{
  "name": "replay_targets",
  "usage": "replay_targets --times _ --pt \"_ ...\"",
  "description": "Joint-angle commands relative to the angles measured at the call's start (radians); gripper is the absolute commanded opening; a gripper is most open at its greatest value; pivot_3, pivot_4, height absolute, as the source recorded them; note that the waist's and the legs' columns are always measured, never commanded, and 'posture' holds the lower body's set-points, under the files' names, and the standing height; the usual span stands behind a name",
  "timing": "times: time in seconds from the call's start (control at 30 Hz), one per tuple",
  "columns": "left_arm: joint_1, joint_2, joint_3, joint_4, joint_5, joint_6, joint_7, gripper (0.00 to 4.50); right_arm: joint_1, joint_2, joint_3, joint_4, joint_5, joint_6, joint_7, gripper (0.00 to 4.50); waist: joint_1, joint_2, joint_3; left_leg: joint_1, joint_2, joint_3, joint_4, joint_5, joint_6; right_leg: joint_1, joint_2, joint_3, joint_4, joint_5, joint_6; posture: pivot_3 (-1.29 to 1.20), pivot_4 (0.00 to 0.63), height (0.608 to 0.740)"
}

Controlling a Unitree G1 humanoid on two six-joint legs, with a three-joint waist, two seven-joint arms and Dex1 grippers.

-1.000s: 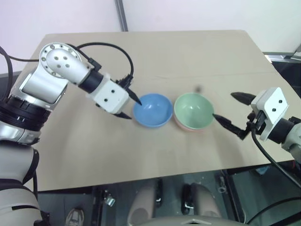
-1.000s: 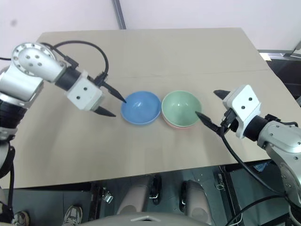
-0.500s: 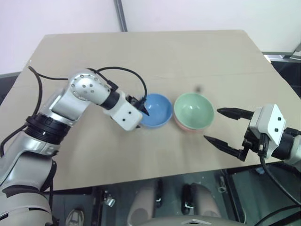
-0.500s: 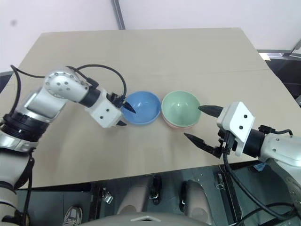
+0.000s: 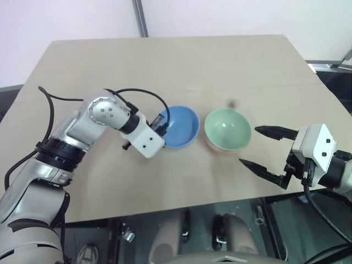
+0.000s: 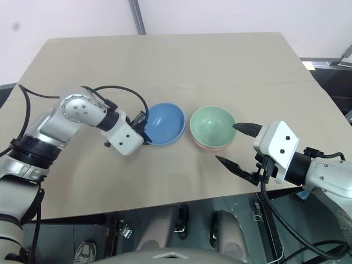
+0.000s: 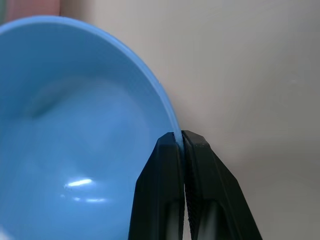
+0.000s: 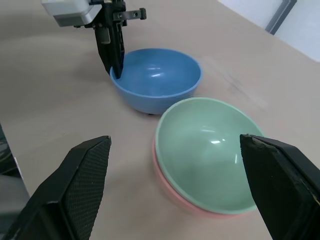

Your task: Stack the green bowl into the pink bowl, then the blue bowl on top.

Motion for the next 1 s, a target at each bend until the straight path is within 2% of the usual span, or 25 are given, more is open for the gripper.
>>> replay_targets --times 0.03,0.23,0.37,0.57,0.77,0.8,0.83,0.87,0.9,0.93,1.0 --pt "-0.018 0.011 0.055 0.016 0.002 -0.031 0.021 0.13 -0.003 -0.011 -0.012 -0.008 -0.01 -0.035 -0.006 4.5 0.0 0.0 0.0 0.0 0.0 0.0 0.0 0.0 0.0 0.0 0.0 0.0 0.0 0.0 0.0 0.0 0.15 0.74" --pt "-0.173 -0.041 0.087 0.096 0.027 -0.035 0.056 0.13 0.001 -0.014 -0.01 0.0 -0.023 -0.051 -0.008 4.5 0.007 0.0 0.0 -0.001 0.0 0.0 0.0 -0.002 0.002 0.0 0.0 0.0 0.0 -0.002 0.003 0.0 0.15 0.74" --pt "-0.246 -0.1 0.093 0.076 -0.063 -0.014 0.005 0.13 0.008 -0.011 -0.008 -0.001 -0.039 -0.058 -0.018 4.5 0.009 0.0 0.0 -0.001 -0.001 0.001 0.001 -0.001 0.002 0.0 -0.001 0.0 -0.001 -0.001 0.003 0.0 0.15 0.74" --pt "-0.305 -0.202 0.073 0.097 -0.15 -0.056 -0.081 0.13 0.049 -0.005 -0.031 -0.032 -0.044 -0.057 -0.046 4.5 0.009 0.0 0.0 -0.001 -0.001 0.002 0.001 -0.001 0.004 0.001 0.0 0.0 0.0 0.0 0.001 0.0 0.15 0.74" --pt "-0.347 -0.304 0.064 0.177 -0.153 -0.129 -0.101 0.13 0.093 -0.004 -0.057 -0.065 -0.038 -0.054 -0.075 4.5 0.01 0.0 0.0 -0.001 0.0 0.002 0.003 -0.001 0.004 0.001 0.0 0.0 0.0 -0.001 0.004 0.0 0.15 0.74" --pt "-0.354 -0.323 0.065 0.188 -0.157 -0.133 -0.101 0.68 0.099 -0.004 -0.062 -0.071 -0.036 -0.052 -0.08 4.5 0.011 0.0 0.0 -0.001 0.0 0.002 0.003 -0.001 0.004 0.001 0.0 0.0 0.0 -0.001 0.004 0.0 0.15 0.74" --pt "-0.359 -0.342 0.065 0.199 -0.157 -0.14 -0.096 0.91 0.107 -0.003 -0.068 -0.077 -0.033 -0.051 -0.084 4.5 0.012 0.0 0.0 -0.001 0.0 0.002 0.003 -0.001 0.004 0.001 0.0 0.0 0.0 -0.001 0.004 0.0 0.15 0.74" --pt "-0.362 -0.359 0.068 0.21 -0.155 -0.14 -0.087 1.46 0.116 -0.004 -0.076 -0.081 -0.032 -0.052 -0.085 4.5 0.012 0.0 0.0 -0.001 0.0 0.002 0.003 -0.001 0.005 0.001 0.0 0.0 0.0 -0.001 0.004 0.0 0.15 0.74" --pt "-0.364 -0.371 0.071 0.22 -0.148 -0.134 -0.075 1.76 0.122 -0.005 -0.08 -0.083 -0.031 -0.052 -0.086 4.5 0.014 0.0 0.0 -0.001 0.0 0.002 0.003 -0.001 0.005 0.001 0.0 0.0 0.0 -0.001 0.004 0.0 0.15 0.74" --pt "-0.364 -0.38 0.079 0.232 -0.139 -0.133 -0.057 1.98 0.125 -0.006 -0.082 -0.083 -0.03 -0.053 -0.087 4.5 0.015 0.0 0.0 -0.001 0.0 0.002 0.003 -0.001 0.005 0.001 0.0 0.0 0.0 -0.001 0.004 0.0 0.15 0.74" --pt "-0.356 -0.38 0.094 0.24 -0.127 -0.107 -0.031 1.98 0.128 -0.008 -0.082 -0.082 -0.028 -0.055 -0.089 4.5 0.017 0.0 0.0 -0.001 0.0 0.002 0.004 0.0 0.008 0.001 0.0 0.0 0.0 -0.001 0.004 0.0 0.15 0.74"
